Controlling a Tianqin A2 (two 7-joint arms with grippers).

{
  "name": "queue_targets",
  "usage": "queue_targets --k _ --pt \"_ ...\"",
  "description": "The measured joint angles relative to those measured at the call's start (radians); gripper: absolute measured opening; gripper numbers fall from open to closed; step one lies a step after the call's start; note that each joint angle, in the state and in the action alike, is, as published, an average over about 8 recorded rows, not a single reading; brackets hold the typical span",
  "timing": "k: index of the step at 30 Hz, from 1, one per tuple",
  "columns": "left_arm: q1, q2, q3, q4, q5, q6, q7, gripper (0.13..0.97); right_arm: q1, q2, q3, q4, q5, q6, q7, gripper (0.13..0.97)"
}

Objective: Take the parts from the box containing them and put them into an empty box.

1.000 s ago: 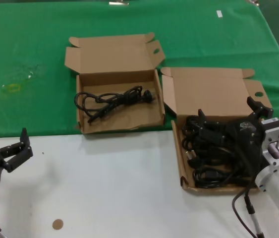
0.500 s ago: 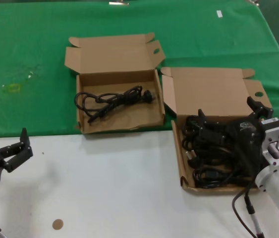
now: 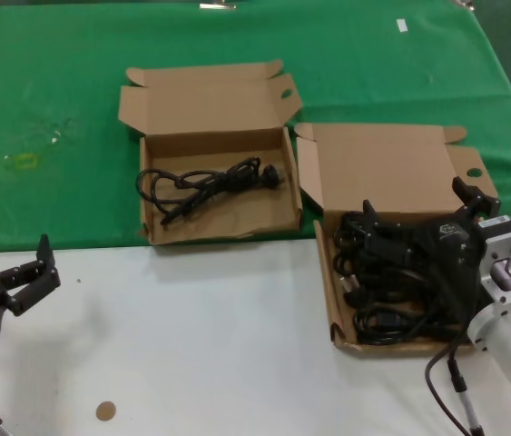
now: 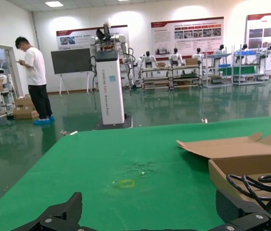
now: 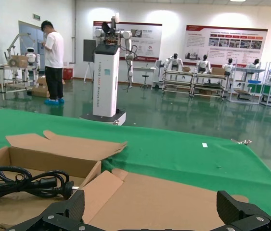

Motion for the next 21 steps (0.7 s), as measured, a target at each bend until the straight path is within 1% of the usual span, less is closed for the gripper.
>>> queue_targets --k 21 --pt "0.000 0.000 0.000 0.000 0.000 0.000 0.000 0.966 0.000 0.000 0.000 0.000 0.000 0.000 0.000 0.966"
